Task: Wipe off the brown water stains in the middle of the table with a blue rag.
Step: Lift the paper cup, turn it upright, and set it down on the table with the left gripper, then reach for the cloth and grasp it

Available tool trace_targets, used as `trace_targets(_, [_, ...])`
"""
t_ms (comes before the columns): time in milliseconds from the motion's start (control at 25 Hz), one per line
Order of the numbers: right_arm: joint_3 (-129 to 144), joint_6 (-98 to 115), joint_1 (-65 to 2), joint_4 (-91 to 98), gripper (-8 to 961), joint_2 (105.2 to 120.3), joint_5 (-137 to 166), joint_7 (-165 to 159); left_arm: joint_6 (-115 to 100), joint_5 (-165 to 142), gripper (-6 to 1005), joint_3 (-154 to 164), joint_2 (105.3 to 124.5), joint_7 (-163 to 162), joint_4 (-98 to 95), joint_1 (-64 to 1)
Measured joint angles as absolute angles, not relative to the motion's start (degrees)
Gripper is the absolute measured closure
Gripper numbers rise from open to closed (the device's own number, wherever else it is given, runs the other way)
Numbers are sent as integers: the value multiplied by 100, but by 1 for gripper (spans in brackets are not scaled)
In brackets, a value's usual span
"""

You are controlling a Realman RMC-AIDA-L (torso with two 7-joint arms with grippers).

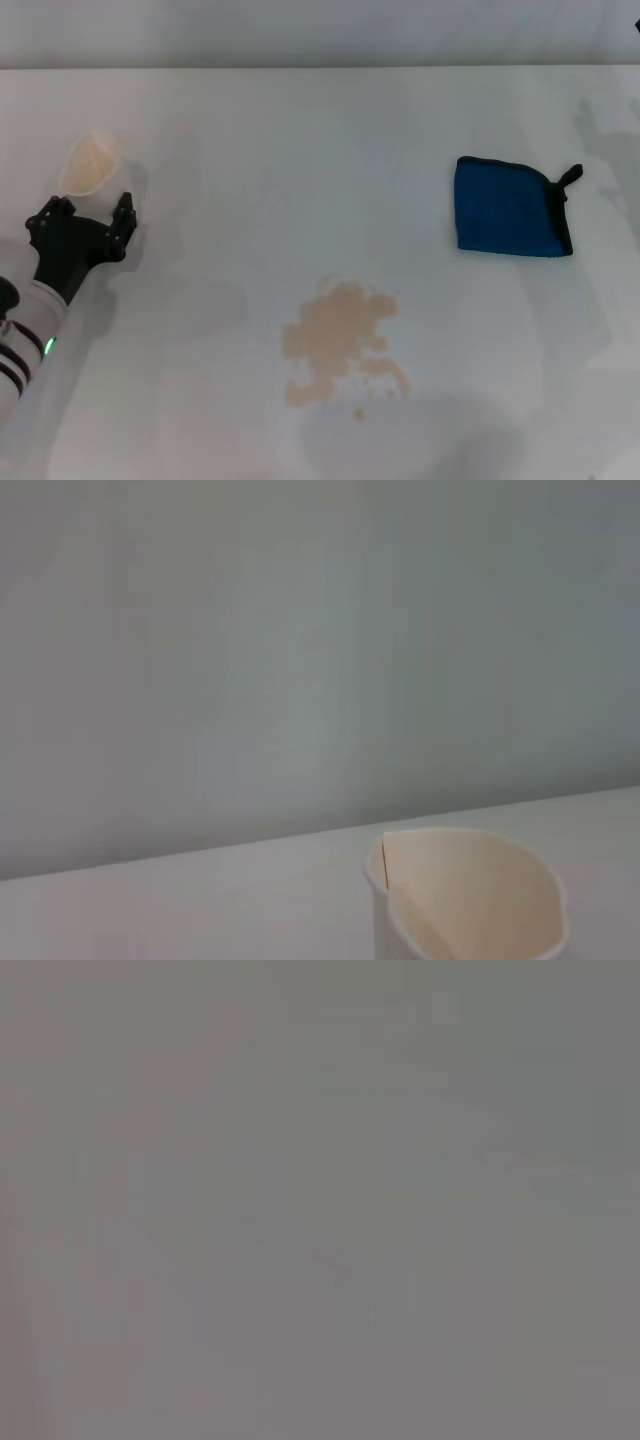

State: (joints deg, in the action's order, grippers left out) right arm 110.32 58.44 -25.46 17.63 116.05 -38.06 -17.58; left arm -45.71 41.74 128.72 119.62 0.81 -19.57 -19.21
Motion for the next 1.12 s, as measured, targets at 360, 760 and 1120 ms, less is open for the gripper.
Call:
trace_targets(360, [11065,5844,-2533,1767,158,11610,-3805,-1765,-4658,4193,357,12954,11962,66,-1985,-1783])
trace_targets(760, [11075,5844,-2522,1767,158,11605,-3791,-1767,-4794,4193,117,12955,11962,12,-2094,-1575])
trace_targets(1120, [11071,5853,-2516,1766,157,11601,-3795,-1767,-5060,4205,118,12955,11960,-329,-2282,-1208])
